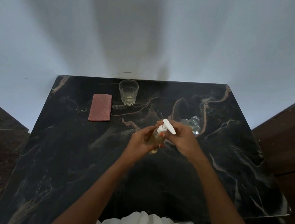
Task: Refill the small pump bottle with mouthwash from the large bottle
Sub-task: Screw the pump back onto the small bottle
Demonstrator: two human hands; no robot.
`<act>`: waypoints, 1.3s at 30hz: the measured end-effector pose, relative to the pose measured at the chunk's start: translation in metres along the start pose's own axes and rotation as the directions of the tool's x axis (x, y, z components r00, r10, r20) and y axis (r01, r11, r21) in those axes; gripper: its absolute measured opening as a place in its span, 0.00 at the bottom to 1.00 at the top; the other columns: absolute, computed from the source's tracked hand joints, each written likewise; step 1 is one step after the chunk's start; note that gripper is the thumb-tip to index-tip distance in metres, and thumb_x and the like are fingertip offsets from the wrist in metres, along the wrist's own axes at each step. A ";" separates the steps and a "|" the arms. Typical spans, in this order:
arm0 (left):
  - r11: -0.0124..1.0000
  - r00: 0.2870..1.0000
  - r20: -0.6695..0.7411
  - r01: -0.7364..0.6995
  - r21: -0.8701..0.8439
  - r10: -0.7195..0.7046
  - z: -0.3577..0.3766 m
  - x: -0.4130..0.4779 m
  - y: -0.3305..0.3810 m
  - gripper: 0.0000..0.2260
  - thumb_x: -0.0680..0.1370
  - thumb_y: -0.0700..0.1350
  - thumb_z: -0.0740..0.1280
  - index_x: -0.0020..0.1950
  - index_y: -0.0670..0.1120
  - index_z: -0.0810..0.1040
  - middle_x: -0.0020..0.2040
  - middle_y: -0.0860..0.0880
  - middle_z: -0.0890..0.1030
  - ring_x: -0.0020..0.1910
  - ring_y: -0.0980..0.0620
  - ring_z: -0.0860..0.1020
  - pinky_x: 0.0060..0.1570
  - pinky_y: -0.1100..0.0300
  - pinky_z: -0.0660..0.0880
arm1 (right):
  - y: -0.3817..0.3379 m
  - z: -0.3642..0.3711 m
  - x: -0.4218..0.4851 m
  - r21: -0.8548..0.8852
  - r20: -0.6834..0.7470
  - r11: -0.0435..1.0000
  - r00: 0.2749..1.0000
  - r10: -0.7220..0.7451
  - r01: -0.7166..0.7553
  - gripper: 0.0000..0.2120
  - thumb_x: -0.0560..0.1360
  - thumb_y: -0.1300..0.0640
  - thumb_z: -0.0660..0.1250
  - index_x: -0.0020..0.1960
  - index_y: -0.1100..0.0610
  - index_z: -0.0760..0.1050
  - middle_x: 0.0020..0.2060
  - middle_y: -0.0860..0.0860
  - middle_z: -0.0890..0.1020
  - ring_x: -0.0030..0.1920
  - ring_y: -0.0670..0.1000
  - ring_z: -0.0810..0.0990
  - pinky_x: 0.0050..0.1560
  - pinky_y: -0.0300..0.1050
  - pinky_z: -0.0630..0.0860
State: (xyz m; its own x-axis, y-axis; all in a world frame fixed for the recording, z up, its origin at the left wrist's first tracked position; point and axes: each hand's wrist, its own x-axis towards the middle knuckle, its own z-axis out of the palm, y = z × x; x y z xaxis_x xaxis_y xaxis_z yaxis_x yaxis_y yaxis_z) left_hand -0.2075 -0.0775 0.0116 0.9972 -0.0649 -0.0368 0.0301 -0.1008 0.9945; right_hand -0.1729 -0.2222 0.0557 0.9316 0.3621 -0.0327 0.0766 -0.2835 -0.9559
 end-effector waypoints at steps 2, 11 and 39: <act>1.000 0.999 0.040 0.009 -0.019 -0.008 -0.001 0.003 -0.003 0.25 0.68 0.32 0.71 0.60 0.49 0.70 0.53 0.50 0.78 0.50 0.64 0.78 0.50 0.70 0.74 | -0.001 -0.006 0.001 -0.003 0.081 1.000 0.997 -0.002 0.002 0.16 0.71 0.67 0.68 0.59 0.64 0.75 0.52 0.57 0.80 0.51 0.50 0.80 0.53 0.38 0.77; 1.000 1.000 -0.004 -0.009 -0.013 0.009 0.006 0.017 -0.016 0.23 0.68 0.34 0.71 0.59 0.52 0.73 0.53 0.49 0.80 0.50 0.62 0.79 0.53 0.67 0.75 | 0.025 0.008 0.013 -0.188 -0.163 0.982 0.985 -0.052 0.021 0.13 0.71 0.65 0.69 0.55 0.63 0.76 0.47 0.54 0.79 0.45 0.44 0.77 0.44 0.26 0.72; 0.991 0.993 -0.055 0.107 0.085 -0.102 0.023 0.044 -0.068 0.22 0.69 0.37 0.71 0.63 0.45 0.73 0.57 0.44 0.80 0.56 0.51 0.78 0.61 0.50 0.74 | 0.089 0.018 0.029 -0.134 -0.218 0.990 0.976 0.009 -0.039 0.12 0.70 0.69 0.68 0.53 0.64 0.77 0.45 0.50 0.77 0.43 0.34 0.74 0.43 0.20 0.68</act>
State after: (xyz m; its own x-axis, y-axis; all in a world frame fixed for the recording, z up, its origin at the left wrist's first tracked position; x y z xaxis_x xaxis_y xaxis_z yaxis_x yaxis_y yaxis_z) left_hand -0.1671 -0.0961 -0.0600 0.9911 0.0003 -0.1329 0.1305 -0.1910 0.9729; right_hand -0.1456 -0.2213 -0.0351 0.9873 0.1570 0.0232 0.0870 -0.4136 -0.9063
